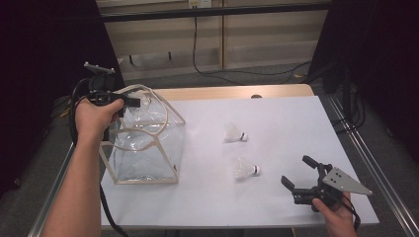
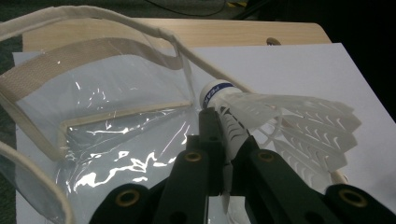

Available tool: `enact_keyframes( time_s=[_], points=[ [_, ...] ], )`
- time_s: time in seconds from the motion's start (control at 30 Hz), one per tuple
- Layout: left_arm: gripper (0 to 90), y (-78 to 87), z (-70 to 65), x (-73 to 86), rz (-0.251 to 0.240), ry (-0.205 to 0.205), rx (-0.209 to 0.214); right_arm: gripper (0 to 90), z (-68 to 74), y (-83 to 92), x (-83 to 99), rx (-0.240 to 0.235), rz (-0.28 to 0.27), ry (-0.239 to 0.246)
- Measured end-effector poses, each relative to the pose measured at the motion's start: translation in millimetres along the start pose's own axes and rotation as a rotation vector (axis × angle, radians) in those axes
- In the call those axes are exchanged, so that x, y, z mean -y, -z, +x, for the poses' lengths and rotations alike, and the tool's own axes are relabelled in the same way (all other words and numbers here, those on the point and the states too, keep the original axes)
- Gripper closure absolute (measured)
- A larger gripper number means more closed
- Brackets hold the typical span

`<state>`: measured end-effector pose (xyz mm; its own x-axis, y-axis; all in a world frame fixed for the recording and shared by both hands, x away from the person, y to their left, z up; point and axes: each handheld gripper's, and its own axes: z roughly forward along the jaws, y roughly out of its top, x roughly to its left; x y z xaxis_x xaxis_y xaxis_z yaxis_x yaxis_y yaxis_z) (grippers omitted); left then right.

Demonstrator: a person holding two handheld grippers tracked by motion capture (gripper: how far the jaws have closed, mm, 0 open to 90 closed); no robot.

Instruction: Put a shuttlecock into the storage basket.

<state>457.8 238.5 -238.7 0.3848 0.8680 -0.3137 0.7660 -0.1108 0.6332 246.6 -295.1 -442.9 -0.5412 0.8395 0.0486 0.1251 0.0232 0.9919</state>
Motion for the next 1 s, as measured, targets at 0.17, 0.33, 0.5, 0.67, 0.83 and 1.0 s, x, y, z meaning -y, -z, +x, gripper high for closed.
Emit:
enact_keyframes(
  time_s=[0.17,0.33,0.5,0.67,0.83,1.0],
  points=[
    [88.9,-2.8,1.5,0.9,-0.003,0.008,-0.01,0.1,-0.1,0.0,0.0,0.0,0.001,-0.001],
    [88.8,-5.3,2.9,1.2,0.003,0.005,-0.017,0.2,-0.1,-0.2,0.2,0.001,0.001,0.0],
    [88.7,-7.4,3.8,1.2,0.003,0.008,-0.026,0.2,-0.2,-0.2,0.3,0.0,0.002,-0.001],
    [88.6,-10.1,5.5,2.5,0.004,0.02,-0.031,0.3,-0.2,-0.3,0.3,0.001,0.002,0.0],
    [88.5,-11.6,6.1,2.7,0.013,0.017,-0.035,0.3,-0.3,-0.4,0.4,0.001,0.002,0.0],
    [88.1,-13.4,7.3,3.5,0.011,0.019,-0.042,0.3,-0.2,-0.1,0.3,0.0,0.001,0.0]
  ],
)
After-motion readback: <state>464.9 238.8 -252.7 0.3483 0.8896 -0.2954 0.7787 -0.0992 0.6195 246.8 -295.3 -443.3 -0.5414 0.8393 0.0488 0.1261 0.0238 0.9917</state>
